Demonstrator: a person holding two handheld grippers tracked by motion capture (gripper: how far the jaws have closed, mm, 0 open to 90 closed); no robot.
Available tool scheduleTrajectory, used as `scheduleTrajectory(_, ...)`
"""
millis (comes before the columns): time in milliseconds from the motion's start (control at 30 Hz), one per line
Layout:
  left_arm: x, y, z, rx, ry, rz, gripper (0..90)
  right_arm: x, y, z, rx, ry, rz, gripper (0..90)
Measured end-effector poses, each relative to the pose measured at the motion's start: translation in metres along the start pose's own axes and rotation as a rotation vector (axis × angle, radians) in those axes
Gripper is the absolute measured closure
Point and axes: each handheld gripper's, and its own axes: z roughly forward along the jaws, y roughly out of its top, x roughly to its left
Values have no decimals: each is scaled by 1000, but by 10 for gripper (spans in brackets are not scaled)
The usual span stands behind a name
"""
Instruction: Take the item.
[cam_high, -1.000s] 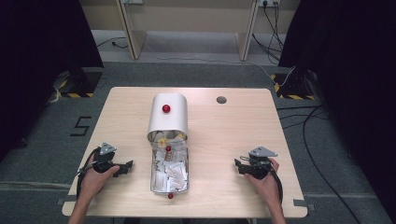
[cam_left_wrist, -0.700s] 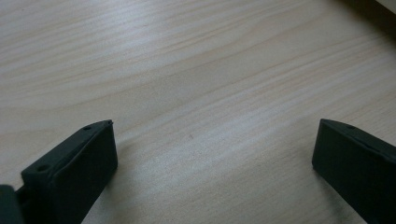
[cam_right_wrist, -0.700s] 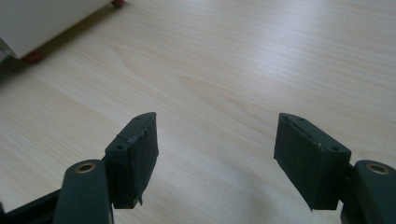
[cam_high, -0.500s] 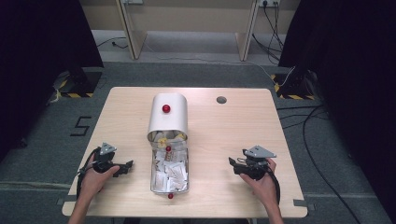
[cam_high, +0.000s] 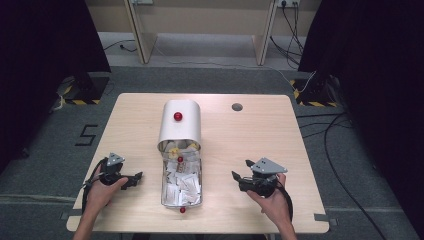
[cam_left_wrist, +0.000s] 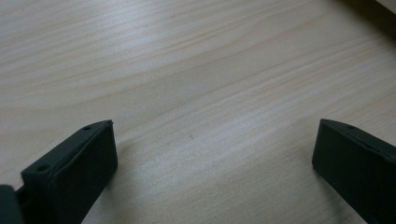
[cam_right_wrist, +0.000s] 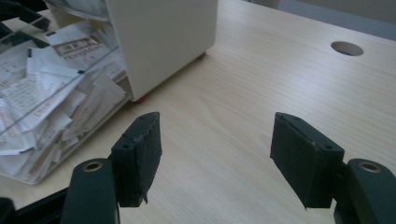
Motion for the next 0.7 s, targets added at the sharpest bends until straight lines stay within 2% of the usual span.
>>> scheduleTrajectory(67, 0, 0, 0, 0, 0, 0, 0, 6, 3, 0, -4, 12, -14, 346)
scheduleTrajectory(567, 0, 0, 0, 0, 0, 1, 0, 29, 13, -2, -31, 68, -57, 353)
scheduleTrajectory(700, 0, 0, 0, 0, 0, 0, 0, 33, 15, -1, -25, 81, -67, 353)
